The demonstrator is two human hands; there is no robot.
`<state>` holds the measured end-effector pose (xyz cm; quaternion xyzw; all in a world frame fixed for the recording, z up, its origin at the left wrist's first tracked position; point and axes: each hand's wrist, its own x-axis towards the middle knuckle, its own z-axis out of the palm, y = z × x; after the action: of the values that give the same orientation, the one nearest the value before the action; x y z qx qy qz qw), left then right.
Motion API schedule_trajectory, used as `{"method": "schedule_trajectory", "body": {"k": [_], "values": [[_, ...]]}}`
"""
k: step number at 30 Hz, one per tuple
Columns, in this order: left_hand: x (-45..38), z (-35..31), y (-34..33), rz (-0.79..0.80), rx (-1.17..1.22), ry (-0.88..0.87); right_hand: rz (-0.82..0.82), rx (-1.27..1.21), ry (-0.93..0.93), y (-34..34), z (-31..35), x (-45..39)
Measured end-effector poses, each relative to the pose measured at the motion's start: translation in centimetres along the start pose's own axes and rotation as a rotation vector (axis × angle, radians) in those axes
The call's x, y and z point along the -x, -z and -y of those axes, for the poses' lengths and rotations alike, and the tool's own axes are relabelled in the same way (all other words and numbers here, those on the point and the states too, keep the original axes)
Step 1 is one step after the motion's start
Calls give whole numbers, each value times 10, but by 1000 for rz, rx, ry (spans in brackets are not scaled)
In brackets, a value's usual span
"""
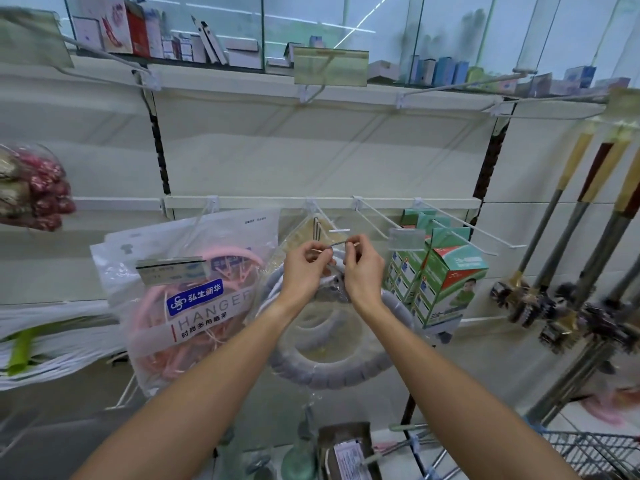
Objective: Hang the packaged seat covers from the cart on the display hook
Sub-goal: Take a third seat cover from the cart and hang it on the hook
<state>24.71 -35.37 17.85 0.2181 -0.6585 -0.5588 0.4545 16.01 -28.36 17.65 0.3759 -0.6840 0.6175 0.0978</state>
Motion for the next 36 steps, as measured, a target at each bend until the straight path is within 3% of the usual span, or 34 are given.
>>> {"method": "schedule_trajectory", "body": {"k": [10,22,29,36], "values": [[-29,5,-7,-173,-66,-4,51,-69,-39,-29,-14,-33],[-72,19,-14,-272,-265,-17,154,-121,-163,-59,-43,-75],[-91,36,-15,-289,-280,-1,167,-143,-149,-71,-57,-82],[-88,56,-16,-197,-246,-22,229,-177,-144,-74,-68,-71]]}}
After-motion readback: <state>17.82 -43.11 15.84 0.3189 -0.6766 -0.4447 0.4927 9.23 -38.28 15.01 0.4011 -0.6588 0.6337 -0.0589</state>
